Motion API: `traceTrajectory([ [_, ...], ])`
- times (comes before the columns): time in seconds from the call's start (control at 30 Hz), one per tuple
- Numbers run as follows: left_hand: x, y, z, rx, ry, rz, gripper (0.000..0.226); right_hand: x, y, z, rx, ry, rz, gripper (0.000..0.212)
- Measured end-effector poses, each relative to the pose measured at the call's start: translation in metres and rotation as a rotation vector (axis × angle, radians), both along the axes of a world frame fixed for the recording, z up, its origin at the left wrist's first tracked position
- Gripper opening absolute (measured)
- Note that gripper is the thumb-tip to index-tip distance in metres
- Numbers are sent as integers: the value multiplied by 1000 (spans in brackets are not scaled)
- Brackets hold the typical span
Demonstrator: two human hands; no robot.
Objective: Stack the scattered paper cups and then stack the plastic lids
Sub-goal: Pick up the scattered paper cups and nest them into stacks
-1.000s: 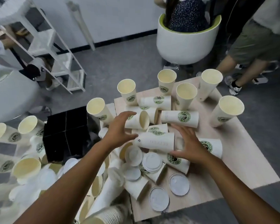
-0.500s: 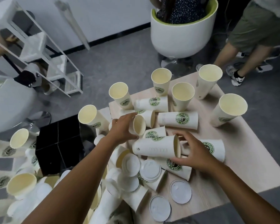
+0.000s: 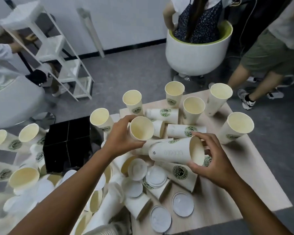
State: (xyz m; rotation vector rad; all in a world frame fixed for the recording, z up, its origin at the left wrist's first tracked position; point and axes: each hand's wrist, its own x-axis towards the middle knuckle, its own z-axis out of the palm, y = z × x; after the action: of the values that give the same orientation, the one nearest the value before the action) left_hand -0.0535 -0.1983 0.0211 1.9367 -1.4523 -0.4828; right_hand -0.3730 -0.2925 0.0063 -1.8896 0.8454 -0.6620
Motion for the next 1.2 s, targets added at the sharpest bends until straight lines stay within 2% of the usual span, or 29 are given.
traceTrajectory([
  [0.13,-5,63,54,-154,103,89,80,18,17,42,-108,-20,74,82],
  [0.27,-10,143,107,-316,131,162,85,41,50,84,-203,-33,157,81],
  [0.47,-37,249,156,-477,243,159,78,61,103,128,-358,-60,199,83],
  [0.77,-55,328,147,-504,335,97,75,57,171,162,-451,-35,174,84],
  [1.2,-61,338,69,-208,301,78,90,48,228,180,-483,-4,153,85],
])
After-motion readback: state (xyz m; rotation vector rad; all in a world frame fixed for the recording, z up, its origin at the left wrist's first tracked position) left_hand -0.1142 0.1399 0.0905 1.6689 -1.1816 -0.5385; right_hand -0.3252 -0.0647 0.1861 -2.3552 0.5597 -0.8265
